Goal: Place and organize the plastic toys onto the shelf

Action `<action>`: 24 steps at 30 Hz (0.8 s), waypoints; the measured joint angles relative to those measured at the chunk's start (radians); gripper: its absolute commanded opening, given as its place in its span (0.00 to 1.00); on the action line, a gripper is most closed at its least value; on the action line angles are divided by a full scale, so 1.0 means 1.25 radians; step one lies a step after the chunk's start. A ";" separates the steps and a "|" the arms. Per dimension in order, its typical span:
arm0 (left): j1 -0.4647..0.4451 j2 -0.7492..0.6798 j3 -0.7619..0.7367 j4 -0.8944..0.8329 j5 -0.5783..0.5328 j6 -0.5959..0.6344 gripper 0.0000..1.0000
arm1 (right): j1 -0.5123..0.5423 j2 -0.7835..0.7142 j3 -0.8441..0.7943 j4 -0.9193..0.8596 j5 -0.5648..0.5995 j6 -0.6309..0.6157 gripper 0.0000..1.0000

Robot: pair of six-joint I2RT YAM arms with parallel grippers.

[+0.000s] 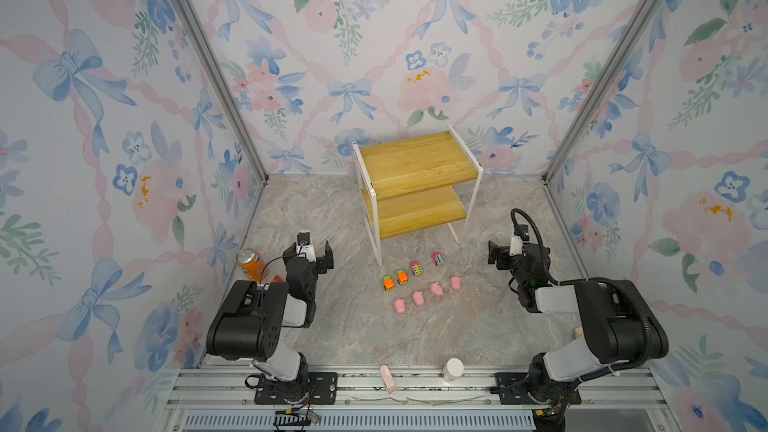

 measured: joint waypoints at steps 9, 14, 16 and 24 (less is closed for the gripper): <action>0.008 0.000 0.000 0.000 0.017 0.000 0.98 | 0.000 0.000 0.000 0.000 0.000 0.000 0.97; 0.010 0.000 0.000 0.000 0.021 0.000 0.98 | 0.000 0.000 0.000 0.000 0.000 0.000 0.97; 0.010 0.000 0.000 0.000 0.021 0.000 0.98 | 0.000 0.000 0.000 0.000 0.000 0.000 0.97; 0.014 0.000 0.000 0.000 0.040 0.000 0.98 | 0.000 0.000 0.000 0.000 0.001 0.000 0.97</action>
